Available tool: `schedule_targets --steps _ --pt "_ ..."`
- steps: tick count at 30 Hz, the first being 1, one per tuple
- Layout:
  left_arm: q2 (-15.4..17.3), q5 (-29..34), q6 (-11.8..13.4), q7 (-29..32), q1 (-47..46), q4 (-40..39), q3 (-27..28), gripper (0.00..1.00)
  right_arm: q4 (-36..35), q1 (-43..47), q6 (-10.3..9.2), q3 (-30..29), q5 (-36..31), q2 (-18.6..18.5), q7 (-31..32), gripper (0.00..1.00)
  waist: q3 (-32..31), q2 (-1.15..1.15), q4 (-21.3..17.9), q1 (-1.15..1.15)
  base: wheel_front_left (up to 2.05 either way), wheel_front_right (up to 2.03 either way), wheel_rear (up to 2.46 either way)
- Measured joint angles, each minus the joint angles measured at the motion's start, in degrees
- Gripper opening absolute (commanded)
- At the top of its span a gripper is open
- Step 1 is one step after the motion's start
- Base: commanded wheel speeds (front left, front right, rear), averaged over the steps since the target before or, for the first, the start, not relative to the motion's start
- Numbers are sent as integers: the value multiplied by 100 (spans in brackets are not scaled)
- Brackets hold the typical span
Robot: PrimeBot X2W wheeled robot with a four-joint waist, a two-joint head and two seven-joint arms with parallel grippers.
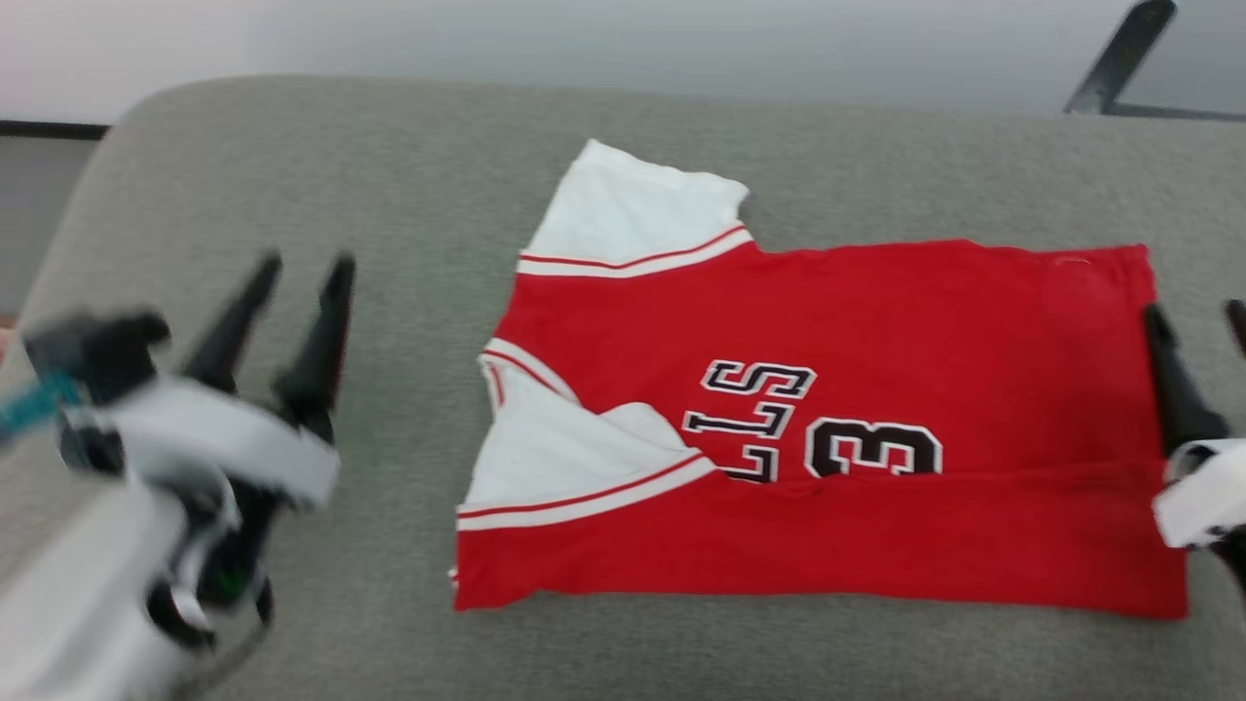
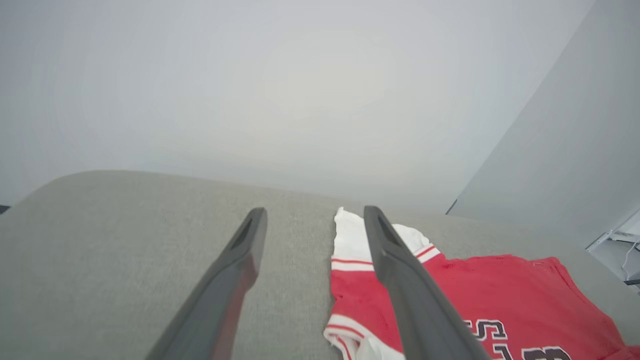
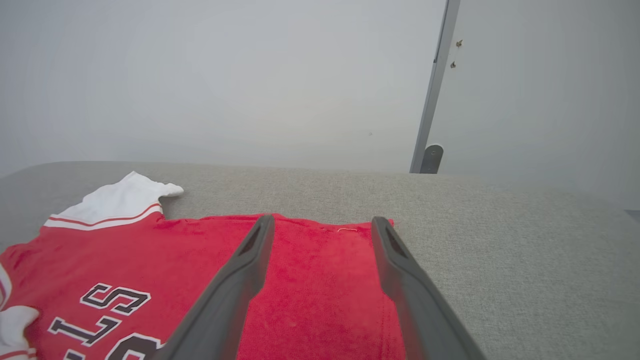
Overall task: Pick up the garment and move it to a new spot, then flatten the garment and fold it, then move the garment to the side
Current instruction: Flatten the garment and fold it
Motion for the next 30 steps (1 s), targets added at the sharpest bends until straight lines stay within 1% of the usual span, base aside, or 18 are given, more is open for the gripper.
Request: schedule_targets --steps 2,4,8,11,14,16,19,22,24,27,30 --pt "48 183 -69 115 -509 224 3 100 49 -66 0 151 -3 85 -88 100 57 0 -125 0 0 0 0" --pt "65 224 -196 261 -1043 517 44 100 88 -140 0 265 -10 165 -176 100 120 0 -271 0 0 0 0" --pt "-51 266 -467 393 -2078 1340 159 100 207 -302 0 501 3 314 -348 100 277 0 -590 0 0 0 0" --pt "-109 449 -671 525 -2756 2100 54 100 333 -465 0 680 18 424 -491 100 418 0 -847 0 0 0 0" --pt "-162 731 -965 891 -3355 2886 -233 100 432 -623 0 876 38 485 -632 100 581 0 -1098 0 0 0 0" --pt "-201 864 -1138 1217 -3690 3373 -458 100 485 -704 0 980 48 499 -704 100 697 0 -1253 0 0 0 0" --pt "-293 964 -1313 1891 -4130 4025 -773 100 550 -810 0 1080 60 506 -789 100 875 0 -1457 0 0 0 0" --pt "-380 973 -1406 2784 -4437 4586 -1109 100 611 -884 0 1194 90 525 -827 100 1045 0 -1626 0 0 0 0" --pt "-439 849 -1441 3375 -4606 4842 -1232 100 631 -954 0 1282 152 525 -854 100 1155 0 -1716 0 0 0 0" --pt "-486 489 -1466 4296 -4751 4776 -1460 100 660 -1040 0 1399 219 538 -858 100 1303 0 -1831 0 0 0 0" --pt "-367 363 -1468 4852 -4971 4654 -1700 100 698 -1124 0 1532 278 531 -858 100 1442 0 -1924 0 0 0 0"
